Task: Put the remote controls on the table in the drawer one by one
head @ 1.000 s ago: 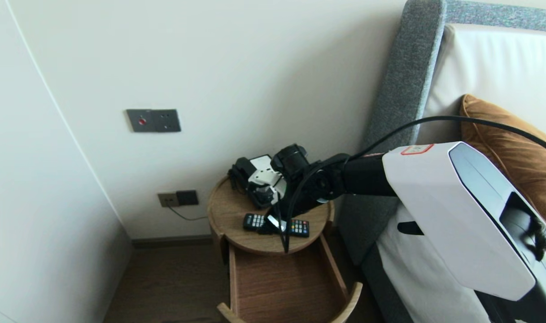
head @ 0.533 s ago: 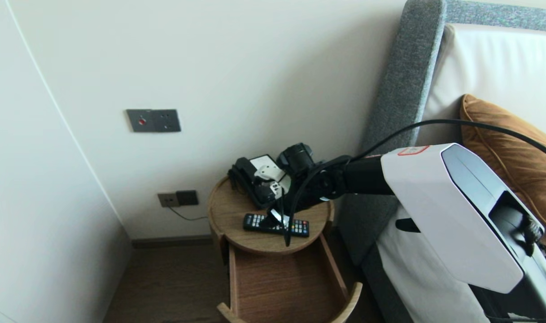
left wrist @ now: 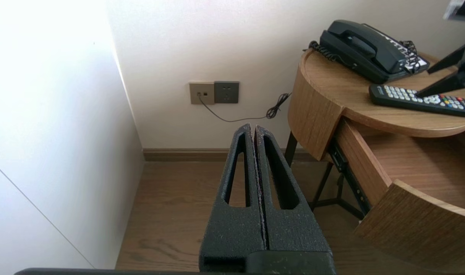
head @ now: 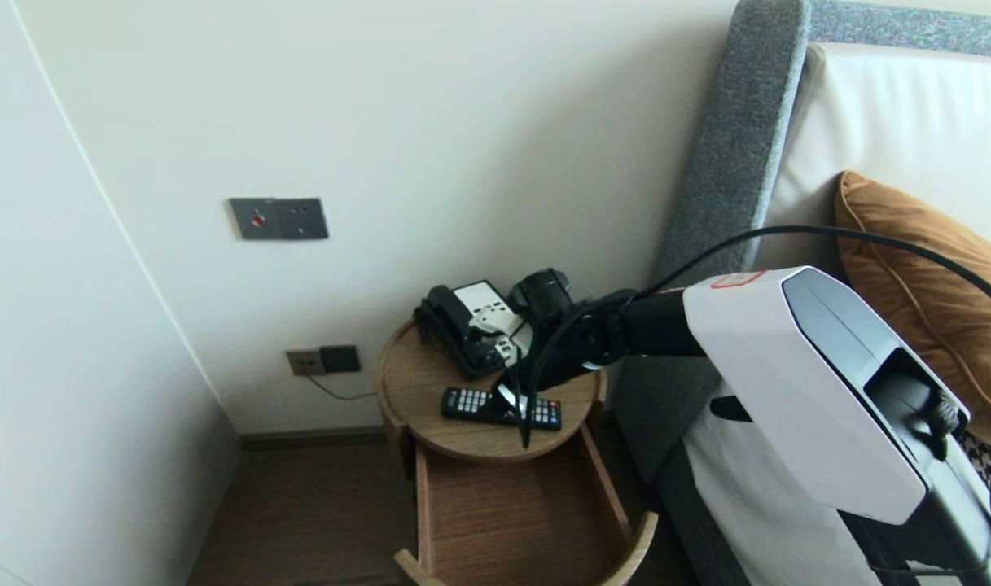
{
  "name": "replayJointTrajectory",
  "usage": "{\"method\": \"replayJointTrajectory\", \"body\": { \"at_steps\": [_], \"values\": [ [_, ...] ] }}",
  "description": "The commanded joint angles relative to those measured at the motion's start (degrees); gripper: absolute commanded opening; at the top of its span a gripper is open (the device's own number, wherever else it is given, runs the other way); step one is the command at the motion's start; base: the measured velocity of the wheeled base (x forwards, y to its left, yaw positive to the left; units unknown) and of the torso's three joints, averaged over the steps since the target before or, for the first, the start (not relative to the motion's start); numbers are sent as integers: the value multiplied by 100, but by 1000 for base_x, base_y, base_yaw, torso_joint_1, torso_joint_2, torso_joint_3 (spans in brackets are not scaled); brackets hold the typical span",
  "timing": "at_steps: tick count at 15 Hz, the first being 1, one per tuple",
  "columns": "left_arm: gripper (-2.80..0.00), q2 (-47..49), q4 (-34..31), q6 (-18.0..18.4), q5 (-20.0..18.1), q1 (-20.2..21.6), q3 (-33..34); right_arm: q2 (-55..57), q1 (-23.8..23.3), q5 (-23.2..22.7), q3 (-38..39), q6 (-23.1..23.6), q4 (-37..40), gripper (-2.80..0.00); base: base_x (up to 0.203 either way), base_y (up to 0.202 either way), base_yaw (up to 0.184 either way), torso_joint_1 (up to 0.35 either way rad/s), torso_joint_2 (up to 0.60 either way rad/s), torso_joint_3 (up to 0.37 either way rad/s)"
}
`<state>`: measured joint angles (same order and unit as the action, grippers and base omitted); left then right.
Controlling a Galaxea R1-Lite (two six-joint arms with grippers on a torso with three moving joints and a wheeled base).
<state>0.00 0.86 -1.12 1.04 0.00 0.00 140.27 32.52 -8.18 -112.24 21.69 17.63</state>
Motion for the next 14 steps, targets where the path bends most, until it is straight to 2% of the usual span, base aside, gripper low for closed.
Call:
{"method": "replayJointTrajectory", "body": {
  "at_steps": [1,14],
  "values": [
    [-280,-9,2,-2,2,5,0,100,6,-17,0,14,4,0,0,0,0,0,0,0],
    [-280,-9,2,-2,2,0,0,211,-124,-219,0,-78,34,0,0,0,0,0,0,0]
  ]
}}
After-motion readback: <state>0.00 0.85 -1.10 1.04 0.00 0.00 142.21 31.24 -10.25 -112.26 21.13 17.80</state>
